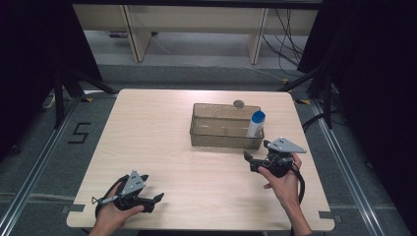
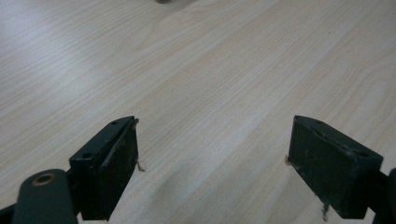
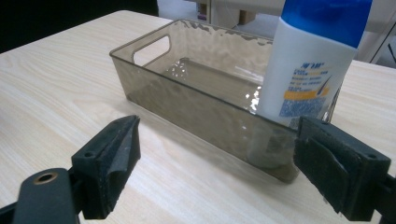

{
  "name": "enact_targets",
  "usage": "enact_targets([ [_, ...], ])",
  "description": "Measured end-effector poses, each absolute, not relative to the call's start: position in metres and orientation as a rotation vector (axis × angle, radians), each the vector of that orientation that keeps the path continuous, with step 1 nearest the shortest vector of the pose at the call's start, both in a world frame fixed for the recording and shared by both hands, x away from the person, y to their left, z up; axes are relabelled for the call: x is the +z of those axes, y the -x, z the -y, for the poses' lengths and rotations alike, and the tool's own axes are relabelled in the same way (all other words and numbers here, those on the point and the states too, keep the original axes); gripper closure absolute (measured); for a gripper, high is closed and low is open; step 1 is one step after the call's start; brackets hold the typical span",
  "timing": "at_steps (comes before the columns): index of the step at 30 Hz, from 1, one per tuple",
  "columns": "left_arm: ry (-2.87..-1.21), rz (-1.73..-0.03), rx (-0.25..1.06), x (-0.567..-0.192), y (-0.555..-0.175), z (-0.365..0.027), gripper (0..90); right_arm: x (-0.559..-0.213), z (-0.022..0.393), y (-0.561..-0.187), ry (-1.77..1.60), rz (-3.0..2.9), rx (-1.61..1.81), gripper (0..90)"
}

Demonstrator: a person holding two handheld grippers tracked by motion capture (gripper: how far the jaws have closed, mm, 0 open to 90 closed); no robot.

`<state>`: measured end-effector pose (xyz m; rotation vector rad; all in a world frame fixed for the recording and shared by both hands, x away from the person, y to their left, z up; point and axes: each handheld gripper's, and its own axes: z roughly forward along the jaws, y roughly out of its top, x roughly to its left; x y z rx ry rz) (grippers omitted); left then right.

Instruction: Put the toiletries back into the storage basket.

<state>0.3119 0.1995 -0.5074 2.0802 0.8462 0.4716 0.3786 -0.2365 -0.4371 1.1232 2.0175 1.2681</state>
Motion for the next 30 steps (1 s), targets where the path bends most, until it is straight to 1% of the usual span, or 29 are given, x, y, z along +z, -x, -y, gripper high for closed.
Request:
enact_targets([
  [3,-2.105,-0.835,0.488,-0.507,-0.313,-0.201,15.8,-0.438,0.237,-0.376,-1.125,-2.029,1.261,15.7],
  [11,-2.076,-0.849,0.474,-0.508,-0.312,-0.200,15.6,-0.442,0.237,-0.370,-1.118,-2.040,1.292,15.6],
  [12,-2.099,-0.843,0.489,-0.507,-0.313,-0.201,15.6,-0.442,0.236,-0.369,-1.121,-2.041,1.303,15.6],
  [30,-2.096,-0.838,0.482,-0.508,-0.313,-0.201,15.5,-0.454,0.233,-0.351,-1.130,-2.061,1.335,15.6],
])
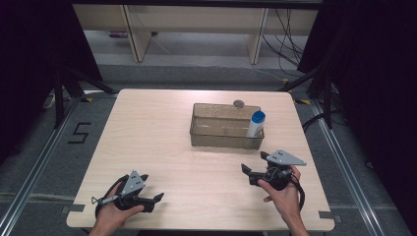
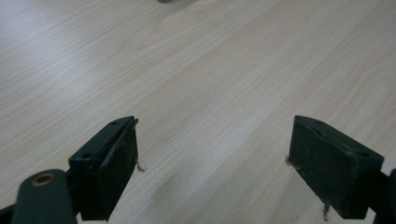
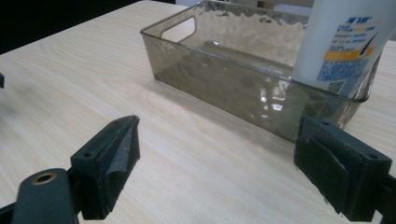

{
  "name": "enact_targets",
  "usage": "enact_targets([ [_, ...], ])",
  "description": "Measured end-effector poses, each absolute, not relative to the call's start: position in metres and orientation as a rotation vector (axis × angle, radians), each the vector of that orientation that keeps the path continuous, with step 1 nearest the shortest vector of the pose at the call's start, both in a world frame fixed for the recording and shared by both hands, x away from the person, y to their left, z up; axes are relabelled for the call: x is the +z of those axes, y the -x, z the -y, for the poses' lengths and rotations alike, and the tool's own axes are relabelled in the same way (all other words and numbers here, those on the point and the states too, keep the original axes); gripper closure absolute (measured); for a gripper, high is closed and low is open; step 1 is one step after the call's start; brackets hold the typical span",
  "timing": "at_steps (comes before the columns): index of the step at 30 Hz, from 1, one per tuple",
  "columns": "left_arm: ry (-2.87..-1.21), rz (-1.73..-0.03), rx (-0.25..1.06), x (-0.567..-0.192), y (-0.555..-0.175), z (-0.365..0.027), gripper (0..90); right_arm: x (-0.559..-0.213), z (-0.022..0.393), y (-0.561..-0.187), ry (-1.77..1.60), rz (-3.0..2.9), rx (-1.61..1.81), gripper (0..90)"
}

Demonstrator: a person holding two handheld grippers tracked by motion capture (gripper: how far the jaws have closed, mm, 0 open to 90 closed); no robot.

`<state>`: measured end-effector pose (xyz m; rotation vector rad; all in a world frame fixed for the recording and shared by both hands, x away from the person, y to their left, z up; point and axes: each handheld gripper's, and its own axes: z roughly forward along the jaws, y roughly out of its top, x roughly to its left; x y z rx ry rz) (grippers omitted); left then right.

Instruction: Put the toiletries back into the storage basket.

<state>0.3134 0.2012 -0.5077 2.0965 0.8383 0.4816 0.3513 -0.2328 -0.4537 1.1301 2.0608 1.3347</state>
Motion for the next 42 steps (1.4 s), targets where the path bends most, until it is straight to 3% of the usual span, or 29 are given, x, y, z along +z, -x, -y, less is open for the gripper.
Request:
enact_targets([
  [42,-2.094,-0.843,0.488,-0.507,-0.313,-0.201,15.4,-0.479,0.246,-0.317,-1.180,-2.131,1.322,15.6],
])
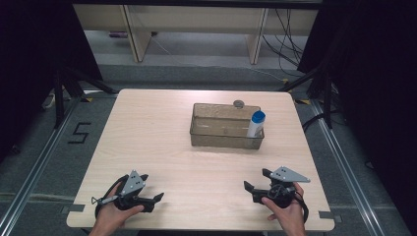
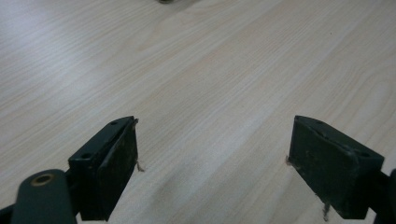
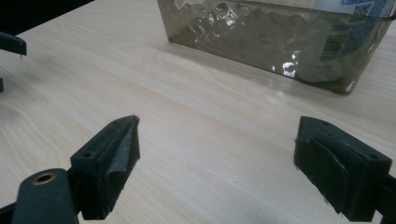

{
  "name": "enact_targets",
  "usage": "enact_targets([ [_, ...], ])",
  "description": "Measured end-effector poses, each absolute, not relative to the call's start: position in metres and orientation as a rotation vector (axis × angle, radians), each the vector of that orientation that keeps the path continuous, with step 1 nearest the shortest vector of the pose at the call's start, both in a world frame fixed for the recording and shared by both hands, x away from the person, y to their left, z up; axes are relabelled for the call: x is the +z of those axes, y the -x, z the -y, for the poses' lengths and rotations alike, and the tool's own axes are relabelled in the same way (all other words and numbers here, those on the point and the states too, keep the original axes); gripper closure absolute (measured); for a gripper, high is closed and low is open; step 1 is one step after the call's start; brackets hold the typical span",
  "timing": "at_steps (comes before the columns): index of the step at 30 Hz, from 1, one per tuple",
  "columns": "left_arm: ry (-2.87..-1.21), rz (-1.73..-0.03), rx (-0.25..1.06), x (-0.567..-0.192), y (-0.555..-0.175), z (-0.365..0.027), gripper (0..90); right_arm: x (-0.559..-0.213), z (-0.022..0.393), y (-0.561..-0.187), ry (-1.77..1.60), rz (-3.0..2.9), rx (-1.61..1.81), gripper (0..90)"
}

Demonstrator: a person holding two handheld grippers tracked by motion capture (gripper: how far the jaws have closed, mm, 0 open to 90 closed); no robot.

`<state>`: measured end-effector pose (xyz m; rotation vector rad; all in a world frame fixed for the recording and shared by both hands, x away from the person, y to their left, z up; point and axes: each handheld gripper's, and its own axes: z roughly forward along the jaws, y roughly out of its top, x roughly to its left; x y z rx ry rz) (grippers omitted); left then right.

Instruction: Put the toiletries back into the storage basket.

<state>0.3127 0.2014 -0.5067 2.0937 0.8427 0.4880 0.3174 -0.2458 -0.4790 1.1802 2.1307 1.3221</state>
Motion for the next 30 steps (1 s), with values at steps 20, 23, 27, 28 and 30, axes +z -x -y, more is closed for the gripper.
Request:
enact_targets([
  [20,-2.095,-0.835,0.495,-0.508,-0.314,-0.202,15.4,-0.483,0.252,-0.297,-1.206,-2.133,1.319,15.6],
  [23,-2.102,-0.839,0.488,-0.507,-0.313,-0.202,15.4,-0.486,0.255,-0.294,-1.210,-2.142,1.311,15.6],
  [27,-2.111,-0.831,0.483,-0.507,-0.313,-0.202,15.4,-0.484,0.255,-0.290,-1.200,-2.114,1.327,15.6],
  [28,-2.105,-0.836,0.484,-0.507,-0.313,-0.201,15.4,-0.484,0.254,-0.288,-1.225,-2.121,1.337,15.6],
  [30,-2.104,-0.838,0.488,-0.508,-0.314,-0.202,15.4,-0.484,0.256,-0.288,-1.192,-2.130,1.319,15.6],
])
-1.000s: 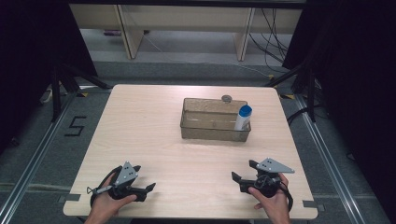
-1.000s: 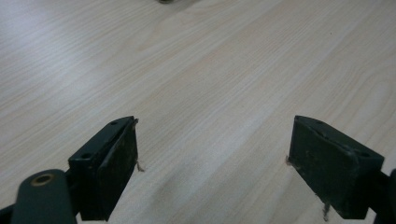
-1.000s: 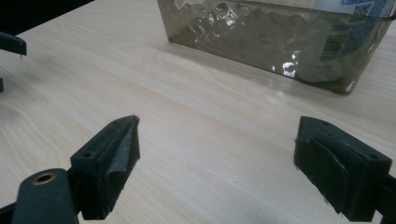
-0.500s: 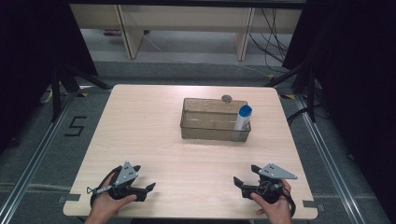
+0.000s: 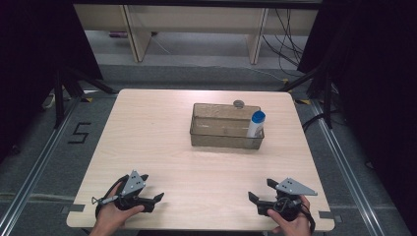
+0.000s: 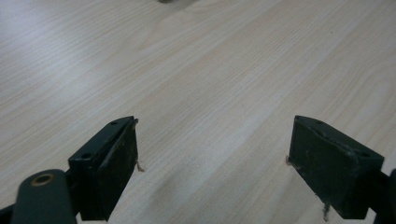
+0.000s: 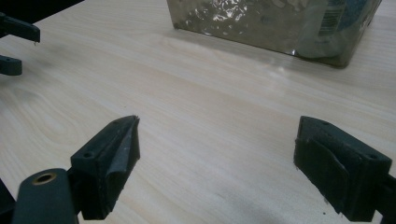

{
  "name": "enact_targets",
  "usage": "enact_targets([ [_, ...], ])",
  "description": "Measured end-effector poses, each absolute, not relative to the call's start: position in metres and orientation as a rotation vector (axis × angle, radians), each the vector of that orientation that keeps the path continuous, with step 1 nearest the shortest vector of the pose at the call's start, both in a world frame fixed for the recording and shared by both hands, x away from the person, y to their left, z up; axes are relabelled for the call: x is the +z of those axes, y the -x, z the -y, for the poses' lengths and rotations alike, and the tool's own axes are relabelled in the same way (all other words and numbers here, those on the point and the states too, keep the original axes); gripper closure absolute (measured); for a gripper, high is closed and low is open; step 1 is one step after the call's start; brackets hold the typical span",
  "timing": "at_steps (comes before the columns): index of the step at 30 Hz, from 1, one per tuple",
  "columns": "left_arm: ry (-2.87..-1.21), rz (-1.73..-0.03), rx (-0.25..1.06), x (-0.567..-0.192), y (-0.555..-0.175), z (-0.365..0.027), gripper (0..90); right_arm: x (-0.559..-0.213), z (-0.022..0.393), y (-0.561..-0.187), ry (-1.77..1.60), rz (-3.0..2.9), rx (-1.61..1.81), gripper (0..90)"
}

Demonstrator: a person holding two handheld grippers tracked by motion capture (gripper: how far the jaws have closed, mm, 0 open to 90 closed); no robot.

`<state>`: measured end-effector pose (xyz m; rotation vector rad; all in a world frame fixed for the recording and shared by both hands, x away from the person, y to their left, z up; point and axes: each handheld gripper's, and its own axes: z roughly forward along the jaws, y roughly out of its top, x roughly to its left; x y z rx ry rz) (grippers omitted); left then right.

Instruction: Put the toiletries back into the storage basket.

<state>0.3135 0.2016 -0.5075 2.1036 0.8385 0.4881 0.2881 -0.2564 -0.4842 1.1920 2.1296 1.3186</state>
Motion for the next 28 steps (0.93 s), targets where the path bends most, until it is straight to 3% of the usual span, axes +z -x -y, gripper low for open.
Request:
enact_targets([
  [28,-2.104,-0.836,0.478,-0.507,-0.313,-0.202,15.4,-0.486,0.262,-0.272,-1.202,-2.136,1.295,15.6],
])
